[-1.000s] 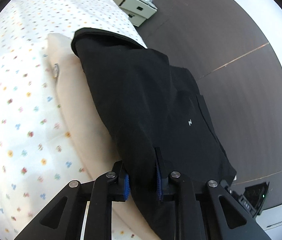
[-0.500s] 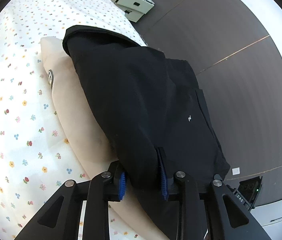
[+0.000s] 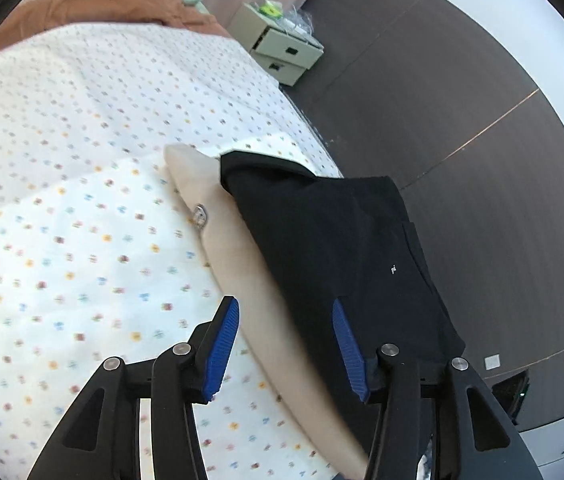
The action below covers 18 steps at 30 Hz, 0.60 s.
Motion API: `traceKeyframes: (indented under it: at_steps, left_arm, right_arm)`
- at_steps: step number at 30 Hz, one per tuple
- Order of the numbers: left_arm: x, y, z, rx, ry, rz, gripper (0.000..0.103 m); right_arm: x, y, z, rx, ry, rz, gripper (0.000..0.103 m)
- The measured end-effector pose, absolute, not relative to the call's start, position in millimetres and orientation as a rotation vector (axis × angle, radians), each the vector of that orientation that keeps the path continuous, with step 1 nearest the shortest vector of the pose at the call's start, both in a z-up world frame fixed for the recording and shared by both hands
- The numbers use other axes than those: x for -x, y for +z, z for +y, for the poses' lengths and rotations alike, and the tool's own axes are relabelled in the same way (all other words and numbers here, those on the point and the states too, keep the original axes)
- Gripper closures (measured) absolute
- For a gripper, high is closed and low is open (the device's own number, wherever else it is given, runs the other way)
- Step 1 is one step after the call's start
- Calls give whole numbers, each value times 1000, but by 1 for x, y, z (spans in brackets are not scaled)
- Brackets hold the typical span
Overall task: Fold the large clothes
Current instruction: 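Open both tools and pull them back from the placed shirt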
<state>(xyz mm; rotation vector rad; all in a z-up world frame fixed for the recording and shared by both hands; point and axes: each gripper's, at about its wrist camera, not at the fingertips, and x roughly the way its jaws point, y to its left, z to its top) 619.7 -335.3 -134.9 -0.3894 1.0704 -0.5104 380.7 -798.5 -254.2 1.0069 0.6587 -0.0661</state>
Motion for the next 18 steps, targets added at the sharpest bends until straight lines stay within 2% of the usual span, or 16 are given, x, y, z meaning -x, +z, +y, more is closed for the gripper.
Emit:
traceKeyframes:
  at_steps: [3, 5, 7, 10, 13, 16, 18]
  left_arm:
    - [-608, -125, -328, 382, -522, 1059, 51]
    - [-600, -116, -326, 367, -533, 1048, 43]
    - [-589, -106, -326, 354, -549, 1026, 27]
    - [-569, -85, -317, 328, -573, 971, 12]
    - [-544, -67, -311, 302, -593, 930, 6]
    - [-522, -47, -301, 276, -620, 892, 5]
    - [-504, -33, -293, 258, -633, 857, 1]
  right_arm:
    - [-369, -246, -794, -1007, -48, 650, 57]
    - [-359, -235, -789, -990, -41, 637, 50]
    - [-351, -224, -784, -979, -31, 622, 44]
    - [-335, -206, -775, -955, -24, 602, 31]
    - [-316, -189, -761, -922, -40, 590, 11]
    - [-297, -173, -748, -917, -44, 573, 8]
    - [-286, -165, -740, -914, -53, 572, 2]
